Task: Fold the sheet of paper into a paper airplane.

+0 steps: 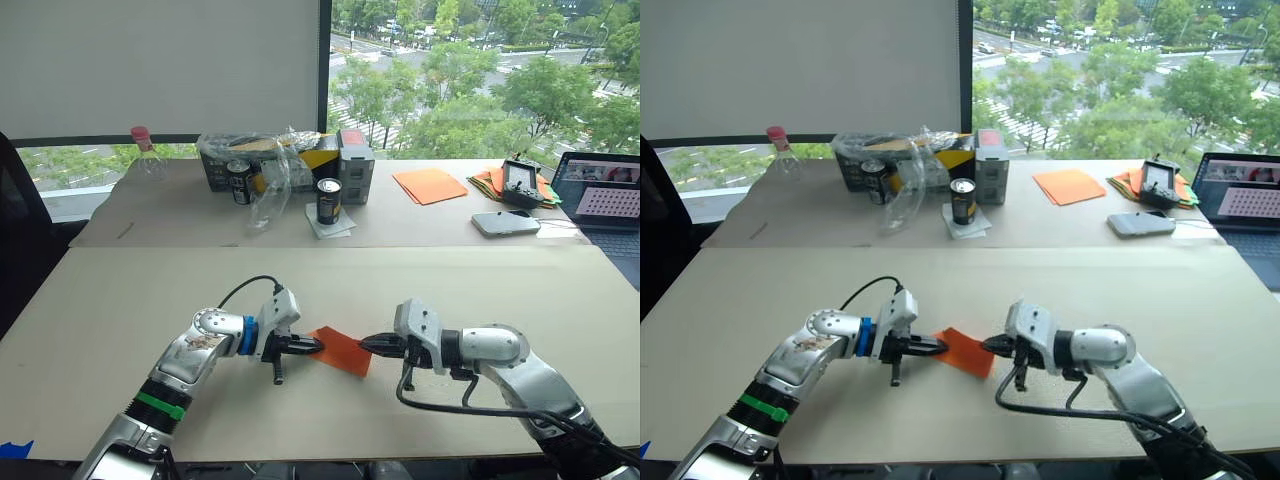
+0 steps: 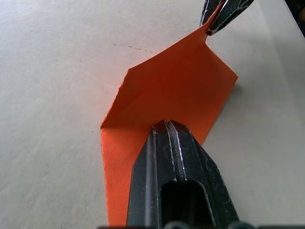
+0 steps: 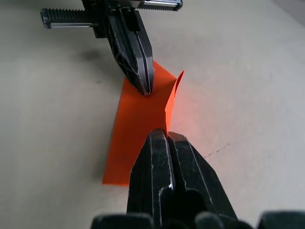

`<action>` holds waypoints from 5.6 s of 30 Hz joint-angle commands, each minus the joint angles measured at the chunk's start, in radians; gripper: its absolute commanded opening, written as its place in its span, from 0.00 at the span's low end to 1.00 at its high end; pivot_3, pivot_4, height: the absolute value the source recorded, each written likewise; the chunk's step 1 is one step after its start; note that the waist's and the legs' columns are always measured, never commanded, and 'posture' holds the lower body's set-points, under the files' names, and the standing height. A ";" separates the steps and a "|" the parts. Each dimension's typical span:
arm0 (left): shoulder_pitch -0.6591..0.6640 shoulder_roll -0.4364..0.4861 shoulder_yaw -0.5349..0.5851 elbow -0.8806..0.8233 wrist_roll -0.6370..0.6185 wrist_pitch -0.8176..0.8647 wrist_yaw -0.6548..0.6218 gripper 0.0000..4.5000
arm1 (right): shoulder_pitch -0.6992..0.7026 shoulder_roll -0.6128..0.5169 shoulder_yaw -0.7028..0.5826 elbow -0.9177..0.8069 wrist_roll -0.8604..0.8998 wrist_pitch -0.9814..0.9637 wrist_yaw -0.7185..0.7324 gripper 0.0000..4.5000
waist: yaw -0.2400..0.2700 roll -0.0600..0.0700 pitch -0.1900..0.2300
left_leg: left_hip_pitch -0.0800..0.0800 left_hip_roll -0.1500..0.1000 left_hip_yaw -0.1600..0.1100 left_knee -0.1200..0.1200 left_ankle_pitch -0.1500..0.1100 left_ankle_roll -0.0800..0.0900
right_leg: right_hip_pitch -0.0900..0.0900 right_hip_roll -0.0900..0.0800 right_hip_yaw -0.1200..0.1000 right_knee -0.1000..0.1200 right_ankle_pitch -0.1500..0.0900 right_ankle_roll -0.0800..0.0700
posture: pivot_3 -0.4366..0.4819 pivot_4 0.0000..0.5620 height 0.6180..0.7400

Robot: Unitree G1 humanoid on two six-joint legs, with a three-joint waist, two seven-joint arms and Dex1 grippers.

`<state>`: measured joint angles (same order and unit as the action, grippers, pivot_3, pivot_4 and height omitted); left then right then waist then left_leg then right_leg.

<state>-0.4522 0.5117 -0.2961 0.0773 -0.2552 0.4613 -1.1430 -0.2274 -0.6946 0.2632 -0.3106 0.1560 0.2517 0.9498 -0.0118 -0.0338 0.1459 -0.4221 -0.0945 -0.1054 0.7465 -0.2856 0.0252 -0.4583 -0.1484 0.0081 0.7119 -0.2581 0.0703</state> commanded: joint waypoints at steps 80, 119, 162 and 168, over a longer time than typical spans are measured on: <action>0.054 -0.103 0.023 0.019 0.020 0.073 0.167 0.00 | 0.060 0.267 0.042 0.127 -0.102 0.115 -0.246 0.01 | 0.002 0.003 -0.002 | 0.004 -0.001 -0.001 -0.001 0.000 0.000 | 0.003 0.001 0.001 0.000 0.000 0.000 | 0.48 0.27 0.43; 0.047 -0.109 0.034 0.023 0.015 0.051 0.177 0.00 | 0.108 0.157 0.025 -0.069 0.016 0.237 -0.225 0.01 | 0.024 0.006 -0.006 | 0.006 -0.001 -0.001 -0.007 -0.001 0.002 | 0.007 0.000 0.001 -0.010 0.001 0.001 | 0.48 0.27 0.43; 0.007 0.315 0.282 -0.118 -0.281 0.257 -0.203 0.00 | -0.118 -0.072 -0.064 -0.267 0.302 0.513 -0.067 0.01 | 0.001 0.003 0.003 | 0.000 0.002 -0.003 -0.014 0.001 -0.001 | 0.000 0.001 -0.003 -0.016 0.004 -0.002 | 0.48 0.27 0.43; 0.116 0.313 0.311 -0.250 -0.331 0.298 -0.150 0.00 | -0.106 -0.030 -0.020 -0.186 0.245 0.496 -0.114 0.01 | -0.002 0.004 0.004 | 0.000 0.002 -0.002 -0.014 0.001 -0.002 | -0.001 0.001 -0.002 -0.015 0.004 -0.002 | 0.48 0.27 0.43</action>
<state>-0.3365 0.8190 -0.0158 -0.1272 -0.5573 0.7537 -1.3051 -0.3199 -0.7287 0.2512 -0.4934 0.4116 0.7676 0.8429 -0.0141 -0.0301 0.1498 -0.4224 -0.0926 -0.1079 0.7324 -0.2843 0.0235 -0.4590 -0.1471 0.0065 0.6965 -0.2539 0.0680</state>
